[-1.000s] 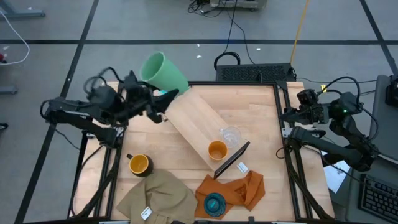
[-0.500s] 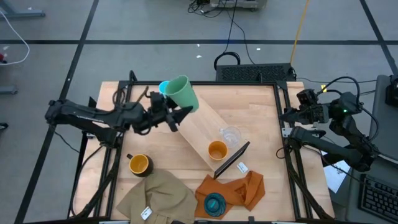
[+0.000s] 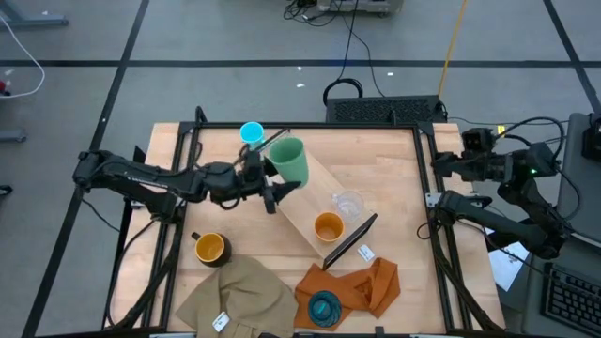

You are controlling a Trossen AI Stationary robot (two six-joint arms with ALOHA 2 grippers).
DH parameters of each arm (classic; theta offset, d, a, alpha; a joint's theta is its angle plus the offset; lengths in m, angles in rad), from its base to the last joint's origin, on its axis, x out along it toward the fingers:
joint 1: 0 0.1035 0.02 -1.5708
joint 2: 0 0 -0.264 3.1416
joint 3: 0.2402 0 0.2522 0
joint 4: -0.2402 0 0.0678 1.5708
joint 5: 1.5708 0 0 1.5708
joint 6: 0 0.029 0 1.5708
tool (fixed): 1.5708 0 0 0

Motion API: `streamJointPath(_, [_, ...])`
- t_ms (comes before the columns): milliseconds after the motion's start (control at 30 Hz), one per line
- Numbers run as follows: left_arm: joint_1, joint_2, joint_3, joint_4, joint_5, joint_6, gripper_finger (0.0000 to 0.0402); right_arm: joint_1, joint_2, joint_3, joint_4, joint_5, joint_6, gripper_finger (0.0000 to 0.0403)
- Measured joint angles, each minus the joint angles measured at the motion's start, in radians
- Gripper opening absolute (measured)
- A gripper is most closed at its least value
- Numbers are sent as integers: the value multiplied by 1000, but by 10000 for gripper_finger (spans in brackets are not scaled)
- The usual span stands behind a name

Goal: Stack small to large cups/mugs on shelf
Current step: Put the green cup on the shelf

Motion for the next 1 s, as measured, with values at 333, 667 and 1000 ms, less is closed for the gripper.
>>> streamJointPath(333, [42,99,1,21,157,109,309,0,0,0,3,148,-24,196])
streamJointPath(667, [126,118,-144,206,265,110,309,0,0,0,13,204,-35,196])
streamJointPath(1000, [175,179,-161,200,325,167,309,0,37,0,11,226,-61,196])
